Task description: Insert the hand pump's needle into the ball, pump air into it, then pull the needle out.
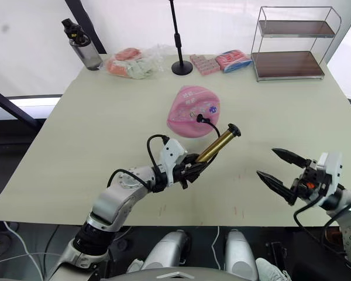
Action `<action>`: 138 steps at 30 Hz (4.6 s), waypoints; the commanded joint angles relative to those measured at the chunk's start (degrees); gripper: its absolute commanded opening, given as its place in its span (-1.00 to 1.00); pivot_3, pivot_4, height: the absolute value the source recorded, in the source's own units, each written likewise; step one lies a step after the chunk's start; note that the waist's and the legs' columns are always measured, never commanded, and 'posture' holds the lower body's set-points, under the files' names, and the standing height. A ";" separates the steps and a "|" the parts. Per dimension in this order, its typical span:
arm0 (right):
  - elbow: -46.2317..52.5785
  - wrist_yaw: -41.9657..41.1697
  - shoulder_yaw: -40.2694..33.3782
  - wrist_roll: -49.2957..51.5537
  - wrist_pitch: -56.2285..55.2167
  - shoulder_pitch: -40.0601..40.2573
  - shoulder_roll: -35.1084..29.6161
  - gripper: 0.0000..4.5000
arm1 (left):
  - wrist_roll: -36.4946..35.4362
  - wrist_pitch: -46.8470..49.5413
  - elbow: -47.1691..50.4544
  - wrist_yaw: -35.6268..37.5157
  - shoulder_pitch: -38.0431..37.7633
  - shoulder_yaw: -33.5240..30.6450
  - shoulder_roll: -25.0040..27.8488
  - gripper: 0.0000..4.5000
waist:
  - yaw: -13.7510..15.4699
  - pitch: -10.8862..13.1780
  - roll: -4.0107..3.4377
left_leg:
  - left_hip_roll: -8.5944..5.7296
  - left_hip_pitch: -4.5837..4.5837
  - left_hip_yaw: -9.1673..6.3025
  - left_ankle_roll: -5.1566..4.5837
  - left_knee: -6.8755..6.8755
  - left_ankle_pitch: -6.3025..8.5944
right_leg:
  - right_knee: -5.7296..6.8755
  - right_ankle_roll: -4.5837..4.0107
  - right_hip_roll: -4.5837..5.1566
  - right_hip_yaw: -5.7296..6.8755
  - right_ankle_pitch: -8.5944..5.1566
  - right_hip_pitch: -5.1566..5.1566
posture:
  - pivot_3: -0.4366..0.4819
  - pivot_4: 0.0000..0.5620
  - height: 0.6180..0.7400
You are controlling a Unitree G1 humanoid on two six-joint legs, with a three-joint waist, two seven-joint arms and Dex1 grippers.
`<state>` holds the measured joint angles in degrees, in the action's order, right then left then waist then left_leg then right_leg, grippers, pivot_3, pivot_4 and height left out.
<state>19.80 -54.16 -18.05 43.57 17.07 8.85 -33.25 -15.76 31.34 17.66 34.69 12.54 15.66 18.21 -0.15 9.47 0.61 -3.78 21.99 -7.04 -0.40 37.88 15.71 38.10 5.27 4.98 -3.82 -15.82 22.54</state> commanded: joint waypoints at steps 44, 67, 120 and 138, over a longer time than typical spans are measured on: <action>-6.01 32.44 7.20 28.91 30.53 -34.05 18.45 1.00 | -16.53 -16.99 -20.11 29.05 2.75 -12.20 -0.16 -0.52 | -1.07 -0.02 -0.03 | 0.03 0.13 -0.11 -0.08 0.19 0.04 | 0.13 -0.06 -0.12 0.12 0.06 0.16 | -0.05 -0.47 1.00; -6.46 32.02 7.73 26.82 30.92 -34.59 18.36 1.00 | -16.04 -17.30 -20.15 29.70 2.25 -11.85 0.24 -0.52 | -1.07 -0.02 -0.04 | 0.03 0.14 -0.12 -0.14 0.19 0.07 | 0.13 -0.06 -0.12 0.12 0.06 0.17 | -0.05 -0.47 1.00; -2.20 22.83 13.80 12.70 26.82 -36.00 13.84 -0.19 | -14.35 -16.15 -21.51 32.30 3.22 -11.46 4.33 0.97 | -1.18 0.00 -0.07 | 0.02 0.16 -0.14 -0.25 0.18 0.14 | 0.12 -0.06 -0.12 0.14 0.06 0.19 | -0.05 -0.47 1.00; 3.25 3.37 23.97 -0.12 20.43 -43.23 4.27 -0.19 | -4.47 -19.91 -31.16 43.41 14.47 -4.38 10.42 0.97 | -1.96 0.01 -0.07 | -0.01 0.88 -0.56 0.00 0.35 0.00 | -0.01 -0.10 -0.06 0.68 0.09 0.62 | -0.05 -0.47 1.00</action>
<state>20.61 -48.87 5.96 43.94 39.41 -33.16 -28.58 -20.51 12.84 -13.18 76.46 26.19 10.66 28.83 -2.12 9.48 0.54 -3.78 22.87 -7.60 -0.40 38.22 15.70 38.09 5.16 4.92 -3.13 -15.73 23.16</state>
